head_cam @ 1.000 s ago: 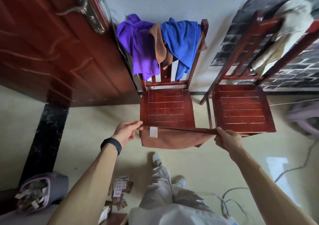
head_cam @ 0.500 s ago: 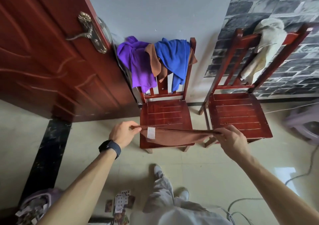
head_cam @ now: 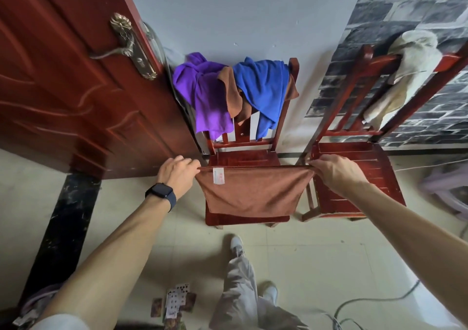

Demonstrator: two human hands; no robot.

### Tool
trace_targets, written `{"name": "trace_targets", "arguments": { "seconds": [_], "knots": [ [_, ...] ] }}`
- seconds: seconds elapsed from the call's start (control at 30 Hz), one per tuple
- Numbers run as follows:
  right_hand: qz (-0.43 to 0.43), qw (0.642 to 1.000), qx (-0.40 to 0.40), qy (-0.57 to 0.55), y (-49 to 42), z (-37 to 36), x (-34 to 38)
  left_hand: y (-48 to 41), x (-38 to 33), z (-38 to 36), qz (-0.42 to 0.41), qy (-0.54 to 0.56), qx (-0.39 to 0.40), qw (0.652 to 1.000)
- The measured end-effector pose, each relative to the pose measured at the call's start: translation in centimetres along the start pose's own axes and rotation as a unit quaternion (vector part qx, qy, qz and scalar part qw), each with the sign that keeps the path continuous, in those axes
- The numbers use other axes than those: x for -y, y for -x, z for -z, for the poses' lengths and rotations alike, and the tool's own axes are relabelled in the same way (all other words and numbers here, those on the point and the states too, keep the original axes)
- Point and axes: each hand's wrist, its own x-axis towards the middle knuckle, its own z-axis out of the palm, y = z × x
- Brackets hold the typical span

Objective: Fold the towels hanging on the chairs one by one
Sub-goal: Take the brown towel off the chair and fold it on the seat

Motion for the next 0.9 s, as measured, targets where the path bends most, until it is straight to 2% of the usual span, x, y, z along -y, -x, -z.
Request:
{"name": "trace_targets", "arguments": {
  "seconds": [0.17, 0.37, 0.57, 0.7, 0.9],
  "knots": [
    [-0.038, 0.997, 0.053, 0.044, -6.6, -0.4, -0.1, -5.3, 2.5, -1.6, 0.037, 0.007, 0.028, 0.999],
    [-0.086, 0.995, 0.028, 0.040, -10.5, -1.8, -0.2, -8.8, 4.2, -3.9, 0.058, 0.036, 0.030, 0.997],
    [-0.117, 0.993, 0.023, -0.012, -9.8, -6.0, -0.2, -7.7, 4.1, -7.2, 0.036, 0.018, 0.031, 0.999],
    [-0.131, 0.986, 0.103, 0.012, -6.9, -11.7, -0.1, -4.1, 2.6, -11.3, -0.003, -0.024, 0.096, 0.995],
    [-0.164, 0.971, 0.168, -0.034, -0.3, -21.7, 0.8, 3.5, -1.1, -18.6, 0.009, -0.034, 0.229, 0.973]
  ]
}}
